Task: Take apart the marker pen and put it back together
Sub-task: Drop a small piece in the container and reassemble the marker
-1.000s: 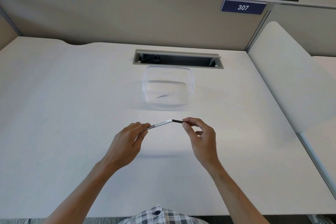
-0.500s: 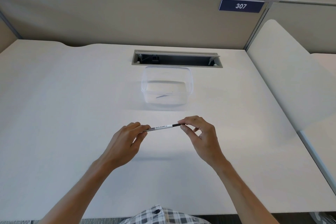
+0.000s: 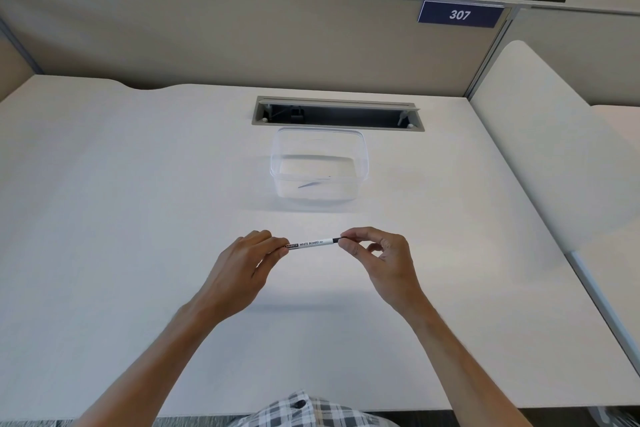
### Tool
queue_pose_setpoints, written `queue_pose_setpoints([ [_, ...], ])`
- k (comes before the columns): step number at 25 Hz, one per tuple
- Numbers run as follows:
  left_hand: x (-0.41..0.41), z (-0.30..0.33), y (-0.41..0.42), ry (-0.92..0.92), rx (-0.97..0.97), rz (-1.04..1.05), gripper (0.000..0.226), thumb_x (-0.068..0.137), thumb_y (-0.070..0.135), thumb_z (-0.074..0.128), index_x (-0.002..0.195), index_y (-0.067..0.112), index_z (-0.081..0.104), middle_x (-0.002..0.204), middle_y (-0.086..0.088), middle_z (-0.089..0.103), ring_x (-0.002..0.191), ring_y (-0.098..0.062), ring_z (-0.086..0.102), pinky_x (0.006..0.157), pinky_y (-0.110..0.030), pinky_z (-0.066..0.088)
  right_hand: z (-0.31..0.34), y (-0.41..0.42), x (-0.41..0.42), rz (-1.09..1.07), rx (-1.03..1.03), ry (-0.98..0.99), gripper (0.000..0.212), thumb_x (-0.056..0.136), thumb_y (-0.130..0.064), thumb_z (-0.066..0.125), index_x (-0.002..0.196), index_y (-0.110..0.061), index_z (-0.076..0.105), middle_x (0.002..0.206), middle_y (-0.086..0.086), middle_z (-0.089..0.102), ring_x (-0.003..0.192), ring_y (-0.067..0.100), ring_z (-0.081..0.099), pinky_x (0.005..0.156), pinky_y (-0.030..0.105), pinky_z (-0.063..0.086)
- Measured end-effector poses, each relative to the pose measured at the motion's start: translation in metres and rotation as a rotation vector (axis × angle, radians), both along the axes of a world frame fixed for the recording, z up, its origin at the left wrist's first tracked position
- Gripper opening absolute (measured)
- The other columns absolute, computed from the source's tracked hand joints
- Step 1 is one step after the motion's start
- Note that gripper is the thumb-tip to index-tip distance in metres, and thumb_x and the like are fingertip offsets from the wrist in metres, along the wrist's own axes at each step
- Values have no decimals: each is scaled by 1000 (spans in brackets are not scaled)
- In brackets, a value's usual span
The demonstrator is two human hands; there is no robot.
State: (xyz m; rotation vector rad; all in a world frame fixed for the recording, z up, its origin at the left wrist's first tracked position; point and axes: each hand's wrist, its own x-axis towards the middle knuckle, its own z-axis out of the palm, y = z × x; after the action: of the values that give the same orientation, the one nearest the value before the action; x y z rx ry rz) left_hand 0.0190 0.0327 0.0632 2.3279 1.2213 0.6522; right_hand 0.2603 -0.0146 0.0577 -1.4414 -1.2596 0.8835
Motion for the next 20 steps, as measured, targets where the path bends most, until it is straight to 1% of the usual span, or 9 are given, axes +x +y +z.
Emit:
queue_pose_setpoints([
  [3,2,1,-1,1,10,-7,25,98,33,43,99,22,65,73,9,50,71,-14,47,66,-34,44,0,0,-2,20,-20,-35,9,87,-25,75,82,-32,77,85,-15,77,79,1,64,64,13,40],
  [8,1,3,-1,-2,26,-6,24,97,32,44,99,22,66,73,11,50,69,-14,47,65,-34,44,3,-1,-4,28,-29,-55,12,89,-32,72,77,-34,75,78,-12,75,71,-1,60,61,14,37],
  [9,1,3,-1,-3,27,-6,24,97,32,44,99,21,66,73,11,50,69,-14,46,65,-34,44,3,0,-4,24,-32,-55,13,90,-34,71,77,-32,75,76,-11,74,70,1,60,61,16,36],
  [12,2,4,-2,-7,31,-8,24,97,32,45,99,21,66,73,11,50,70,-13,46,65,-32,43,3,0,-6,3,-44,-75,22,93,-37,67,73,-30,73,73,-7,72,73,22,59,59,22,35],
  [15,3,4,-2,-5,36,-5,24,97,33,44,99,22,66,74,10,50,70,-12,46,65,-32,43,5,0,-9,-6,-52,-77,30,97,-37,62,69,-29,67,69,-3,68,69,29,55,55,20,34],
  [16,4,5,-2,-5,39,-4,24,97,33,44,99,22,66,74,10,50,70,-13,46,64,-33,44,5,0,-10,-8,-55,-80,32,98,-37,60,67,-29,64,67,-3,66,64,27,51,53,19,33],
  [17,4,5,-2,-5,42,-5,24,97,32,45,99,22,66,74,10,50,70,-13,46,64,-34,44,6,0,-11,-8,-56,-86,36,99,-37,58,65,-28,61,64,-5,63,58,21,47,51,17,32],
  [18,5,5,-2,-3,43,-6,24,97,32,45,99,21,66,74,10,50,70,-14,46,64,-35,44,6,-1,-12,-6,-54,-90,39,100,-36,56,63,-25,58,61,-7,60,54,14,42,49,16,31],
  [20,5,6,-2,6,48,-13,23,97,32,45,99,22,66,73,10,49,70,-15,46,64,-36,44,5,-1,-14,-3,-54,-97,46,102,-36,52,61,-16,52,55,-9,53,47,8,33,48,16,28],
])
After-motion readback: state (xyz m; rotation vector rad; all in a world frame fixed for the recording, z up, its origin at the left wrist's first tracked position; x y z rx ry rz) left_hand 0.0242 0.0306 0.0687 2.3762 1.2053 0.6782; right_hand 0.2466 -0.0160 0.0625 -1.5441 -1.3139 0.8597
